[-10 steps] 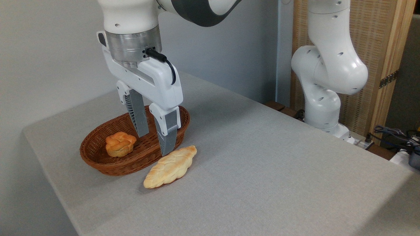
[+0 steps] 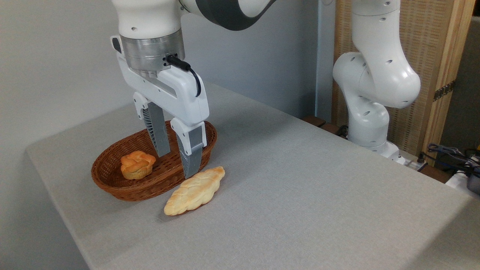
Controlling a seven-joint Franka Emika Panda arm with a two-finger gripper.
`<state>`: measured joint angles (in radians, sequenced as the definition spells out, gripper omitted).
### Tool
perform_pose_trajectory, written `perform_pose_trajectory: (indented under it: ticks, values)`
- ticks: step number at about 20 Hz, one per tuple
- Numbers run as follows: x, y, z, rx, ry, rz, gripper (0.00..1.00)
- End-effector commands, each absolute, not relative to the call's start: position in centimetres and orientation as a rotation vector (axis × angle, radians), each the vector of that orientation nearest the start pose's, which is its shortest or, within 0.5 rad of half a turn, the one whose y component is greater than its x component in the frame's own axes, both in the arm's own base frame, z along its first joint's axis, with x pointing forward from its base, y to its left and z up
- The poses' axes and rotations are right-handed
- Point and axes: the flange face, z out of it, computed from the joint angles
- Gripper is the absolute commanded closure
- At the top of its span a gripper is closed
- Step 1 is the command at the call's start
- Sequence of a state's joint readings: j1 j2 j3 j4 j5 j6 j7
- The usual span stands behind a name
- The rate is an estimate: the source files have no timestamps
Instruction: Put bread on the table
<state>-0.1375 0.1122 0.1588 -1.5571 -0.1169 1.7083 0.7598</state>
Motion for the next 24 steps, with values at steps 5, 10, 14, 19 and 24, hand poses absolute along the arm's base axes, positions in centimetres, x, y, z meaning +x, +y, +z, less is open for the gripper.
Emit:
perform_pose_trajectory:
  ticks: [5,10,14,19,24]
  values:
    - [60.0,-0.6,58.5,-3.005,1.124,-0.134,0.00]
    - [60.1,-1.6,58.2,-3.009,1.130,-0.125,0.00]
    - [60.1,-2.7,57.8,-3.010,1.145,-0.115,0.00]
    - [60.1,-4.0,57.4,-3.000,1.182,-0.108,0.00]
    - [60.4,-7.3,56.1,-2.975,1.275,-0.077,0.00]
